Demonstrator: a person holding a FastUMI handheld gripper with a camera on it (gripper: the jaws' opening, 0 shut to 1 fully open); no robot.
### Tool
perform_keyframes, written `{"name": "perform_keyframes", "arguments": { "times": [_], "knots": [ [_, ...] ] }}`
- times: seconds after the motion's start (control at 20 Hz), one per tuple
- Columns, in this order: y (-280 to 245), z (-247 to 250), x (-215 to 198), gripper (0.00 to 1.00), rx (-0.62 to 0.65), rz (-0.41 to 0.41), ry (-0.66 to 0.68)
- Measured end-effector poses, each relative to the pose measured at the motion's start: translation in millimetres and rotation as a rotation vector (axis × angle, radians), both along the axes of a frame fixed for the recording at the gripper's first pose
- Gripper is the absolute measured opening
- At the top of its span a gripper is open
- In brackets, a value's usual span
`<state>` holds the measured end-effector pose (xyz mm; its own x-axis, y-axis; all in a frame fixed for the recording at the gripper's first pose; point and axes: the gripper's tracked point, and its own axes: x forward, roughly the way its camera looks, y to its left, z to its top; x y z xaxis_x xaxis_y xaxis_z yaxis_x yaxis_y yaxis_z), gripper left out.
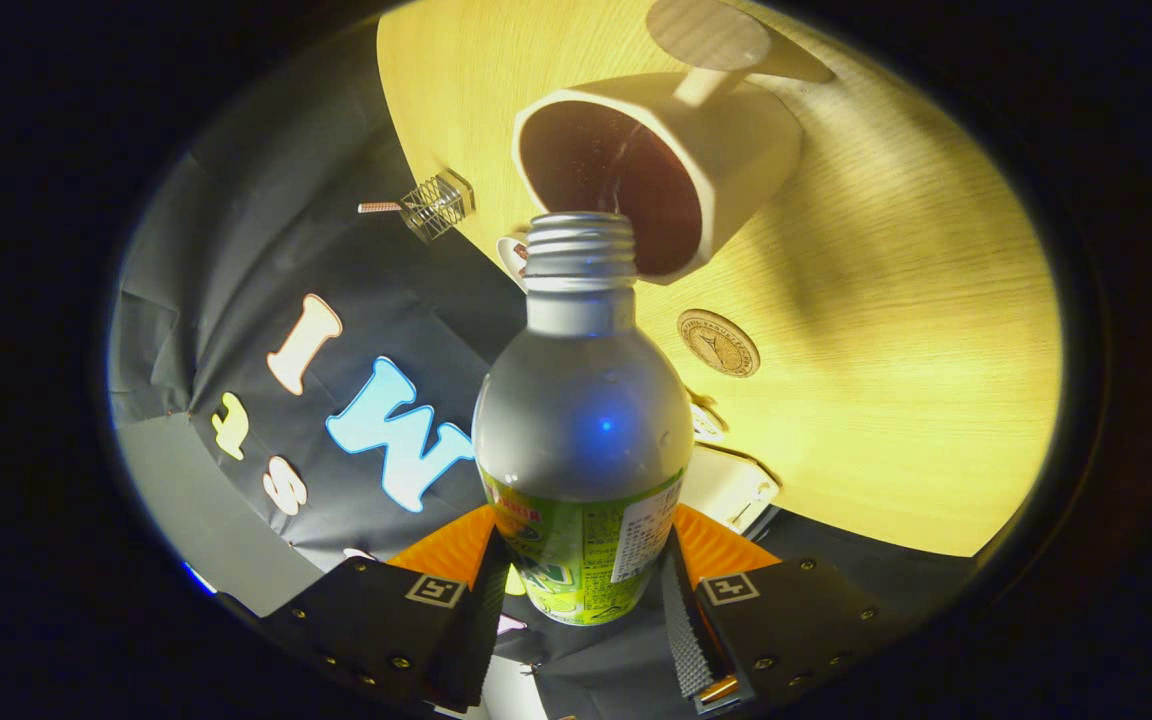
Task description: Take the bottle from table, then pour the juice into the cup, finally place the bottle on the coaster
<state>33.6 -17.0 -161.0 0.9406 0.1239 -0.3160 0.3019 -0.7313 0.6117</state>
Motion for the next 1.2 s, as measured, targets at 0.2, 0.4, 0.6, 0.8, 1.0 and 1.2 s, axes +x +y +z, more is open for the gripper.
{"name": "perform_keyframes", "arguments": {
  "times": [0.2,0.4,0.6,0.8,1.0,1.2],
  "knots": [
    [3,-1,3,0.7,-0.015,0.022,0.001],
    [13,-9,-5,0.7,-0.089,0.079,0.014],
    [13,-21,-12,0.7,-0.148,0.092,0.047],
    [23,-45,-26,0.7,-0.318,0.203,0.112],
    [23,-66,-42,0.7,-0.516,0.296,0.152],
    [29,-84,-52,0.7,-0.708,0.408,0.181]
  ]
}}
